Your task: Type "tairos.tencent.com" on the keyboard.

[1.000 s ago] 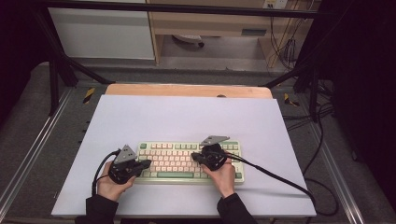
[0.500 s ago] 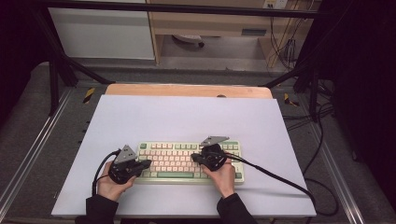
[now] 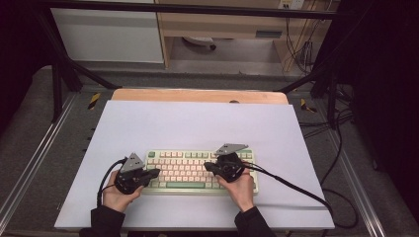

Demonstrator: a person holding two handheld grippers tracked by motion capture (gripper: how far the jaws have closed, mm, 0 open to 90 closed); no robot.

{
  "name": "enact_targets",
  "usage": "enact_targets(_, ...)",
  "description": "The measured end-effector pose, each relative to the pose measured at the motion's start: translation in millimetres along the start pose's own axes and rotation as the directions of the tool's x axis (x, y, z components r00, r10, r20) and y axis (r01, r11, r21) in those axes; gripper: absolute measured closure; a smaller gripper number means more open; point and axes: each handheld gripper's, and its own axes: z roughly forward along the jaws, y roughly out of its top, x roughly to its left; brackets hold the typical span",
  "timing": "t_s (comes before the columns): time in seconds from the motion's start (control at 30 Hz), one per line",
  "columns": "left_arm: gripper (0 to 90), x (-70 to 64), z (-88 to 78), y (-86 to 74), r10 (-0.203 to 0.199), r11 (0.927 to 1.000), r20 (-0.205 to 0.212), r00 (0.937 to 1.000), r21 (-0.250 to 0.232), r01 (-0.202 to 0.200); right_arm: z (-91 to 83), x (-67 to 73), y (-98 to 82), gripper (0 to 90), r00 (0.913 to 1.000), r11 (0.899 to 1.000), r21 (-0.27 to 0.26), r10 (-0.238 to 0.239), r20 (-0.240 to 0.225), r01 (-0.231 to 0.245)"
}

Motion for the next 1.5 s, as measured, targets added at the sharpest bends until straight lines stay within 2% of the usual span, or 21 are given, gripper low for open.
enact_targets(0.23,89.3,0.5,-0.5,0.2,-0.002,1.0,-0.003,1.0,-0.001,0.002,-7.1,6.5,-0.7,90.0,0.9998,1.0,-0.01,-0.01,-0.017,0.01)
enact_targets(0.53,89.3,1.1,-0.3,0.0,-0.004,1.0,-0.005,1.0,-0.001,0.004,-6.3,12.9,-3.0,90.0,0.9993,1.0,-0.005,-0.017,-0.034,0.017)
enact_targets(1.13,89.3,0.8,-1.3,-0.6,0.002,1.0,-0.005,1.0,-0.005,-0.002,17.1,27.7,-7.2,90.0,0.9971,0.999,0.028,-0.026,-0.071,0.028)
enact_targets(1.5,89.3,0.1,-1.1,-0.6,0.005,1.0,-0.005,1.0,-0.003,-0.005,25.7,26.7,-11.4,90.0,0.9976,0.998,0.052,-0.028,-0.064,0.031)
